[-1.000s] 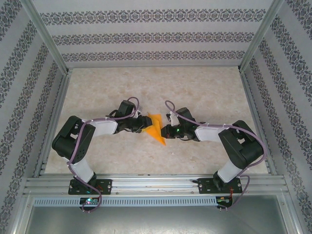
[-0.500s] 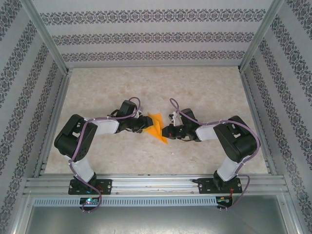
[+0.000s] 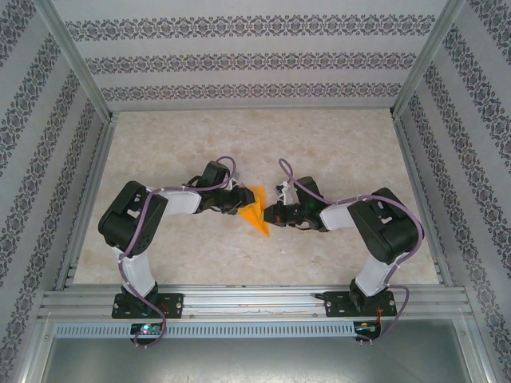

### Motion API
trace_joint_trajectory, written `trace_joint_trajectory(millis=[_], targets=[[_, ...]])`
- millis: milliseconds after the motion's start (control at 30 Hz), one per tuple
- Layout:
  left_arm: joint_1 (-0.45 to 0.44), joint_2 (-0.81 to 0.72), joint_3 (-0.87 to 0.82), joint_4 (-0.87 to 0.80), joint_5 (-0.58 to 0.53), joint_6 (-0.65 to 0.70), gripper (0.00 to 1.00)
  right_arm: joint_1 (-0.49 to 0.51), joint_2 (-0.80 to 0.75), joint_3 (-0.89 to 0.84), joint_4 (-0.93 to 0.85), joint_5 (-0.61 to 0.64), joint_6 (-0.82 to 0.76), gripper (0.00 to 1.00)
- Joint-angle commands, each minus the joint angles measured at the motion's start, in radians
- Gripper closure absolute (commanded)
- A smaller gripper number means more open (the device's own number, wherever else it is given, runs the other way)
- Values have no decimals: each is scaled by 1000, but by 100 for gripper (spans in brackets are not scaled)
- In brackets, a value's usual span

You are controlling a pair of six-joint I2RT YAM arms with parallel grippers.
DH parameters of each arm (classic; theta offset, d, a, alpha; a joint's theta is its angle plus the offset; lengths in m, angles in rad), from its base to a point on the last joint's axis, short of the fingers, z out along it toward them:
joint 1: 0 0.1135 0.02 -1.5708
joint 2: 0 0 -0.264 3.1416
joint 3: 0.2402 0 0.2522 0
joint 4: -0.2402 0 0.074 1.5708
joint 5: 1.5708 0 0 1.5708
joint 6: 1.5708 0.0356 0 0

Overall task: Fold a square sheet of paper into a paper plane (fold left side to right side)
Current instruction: Fourth fold the wing at the center of the table.

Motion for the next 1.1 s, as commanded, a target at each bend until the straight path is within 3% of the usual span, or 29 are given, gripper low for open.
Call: trace_joint_trajectory(millis=[0, 633, 833, 1067], targets=[[-18, 18, 30, -39, -24, 28, 62, -8, 17, -15, 33, -16, 10, 100], [-25, 95, 97, -185, -107, 65, 61, -13, 44, -17, 52, -8, 32, 99], [-26, 102, 103, -203, -119, 68, 61, -16, 27, -16, 52, -8, 37, 90], [-26, 106, 114, -224, -120, 76, 61, -34, -21, -15, 38, -5, 37, 70]])
